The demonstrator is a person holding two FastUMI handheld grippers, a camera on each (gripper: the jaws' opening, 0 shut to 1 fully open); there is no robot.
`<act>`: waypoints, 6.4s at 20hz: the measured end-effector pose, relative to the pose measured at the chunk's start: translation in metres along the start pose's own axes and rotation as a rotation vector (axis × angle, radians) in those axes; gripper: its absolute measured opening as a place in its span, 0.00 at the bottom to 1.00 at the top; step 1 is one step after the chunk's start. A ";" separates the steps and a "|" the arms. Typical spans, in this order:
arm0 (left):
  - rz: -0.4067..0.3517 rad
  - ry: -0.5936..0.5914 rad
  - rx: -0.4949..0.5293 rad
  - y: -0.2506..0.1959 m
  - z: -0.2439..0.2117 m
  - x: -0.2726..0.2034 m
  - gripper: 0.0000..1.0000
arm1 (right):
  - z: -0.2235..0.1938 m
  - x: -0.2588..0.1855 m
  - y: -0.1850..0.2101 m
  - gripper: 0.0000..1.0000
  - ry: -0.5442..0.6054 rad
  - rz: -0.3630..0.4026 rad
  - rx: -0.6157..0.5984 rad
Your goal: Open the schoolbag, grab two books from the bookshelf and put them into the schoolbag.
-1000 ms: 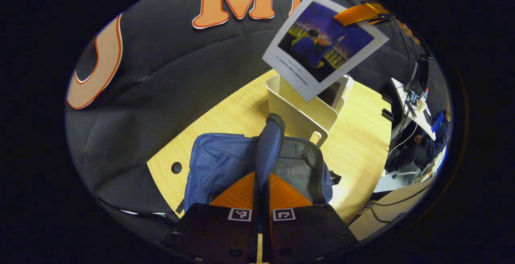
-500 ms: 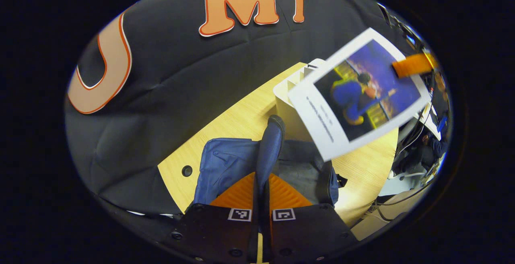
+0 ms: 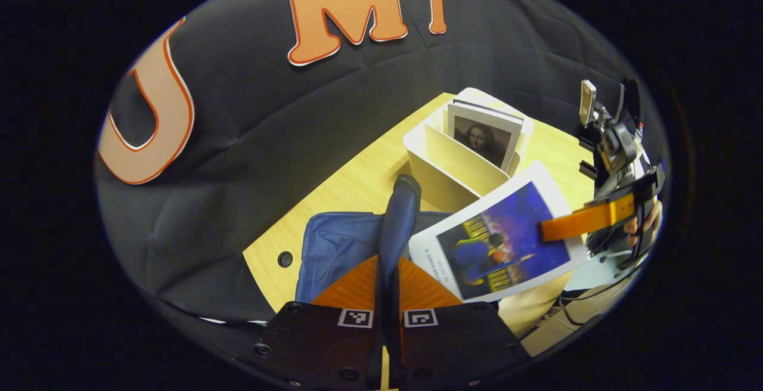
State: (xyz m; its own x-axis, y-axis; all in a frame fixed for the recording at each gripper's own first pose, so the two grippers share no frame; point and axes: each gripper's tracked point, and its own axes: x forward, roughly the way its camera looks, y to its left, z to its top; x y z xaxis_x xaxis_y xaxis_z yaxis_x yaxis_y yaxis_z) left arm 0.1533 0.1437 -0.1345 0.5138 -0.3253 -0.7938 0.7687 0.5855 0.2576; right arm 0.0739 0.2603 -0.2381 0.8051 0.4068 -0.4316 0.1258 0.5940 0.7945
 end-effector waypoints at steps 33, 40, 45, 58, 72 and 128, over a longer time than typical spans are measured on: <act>-0.024 -0.009 -0.002 -0.014 0.006 0.006 0.05 | -0.024 0.063 -0.009 0.97 0.117 -0.205 -0.136; -0.045 -0.025 -0.021 -0.025 0.008 0.005 0.05 | 0.117 -0.021 0.015 0.97 -0.211 -0.275 -0.405; -0.046 -0.029 -0.016 -0.028 0.007 0.009 0.05 | 0.215 -0.079 0.027 0.97 -0.335 -0.435 -0.624; -0.074 -0.019 -0.058 -0.028 -0.005 0.008 0.05 | 0.267 -0.014 -0.009 0.98 0.068 -0.600 -0.785; -0.092 -0.001 -0.070 -0.028 -0.006 0.019 0.05 | 0.243 0.032 -0.084 0.28 0.304 -0.742 -0.718; -0.056 -0.010 0.071 -0.046 0.008 -0.005 0.05 | -0.002 0.104 -0.002 0.27 0.026 0.049 0.054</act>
State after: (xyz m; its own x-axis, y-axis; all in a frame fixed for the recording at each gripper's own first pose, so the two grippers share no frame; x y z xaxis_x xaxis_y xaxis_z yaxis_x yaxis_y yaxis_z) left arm 0.1184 0.1124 -0.1378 0.4729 -0.3632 -0.8028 0.8210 0.5123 0.2518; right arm 0.1559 0.3028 -0.2860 0.7959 0.4528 -0.4019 0.1181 0.5350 0.8366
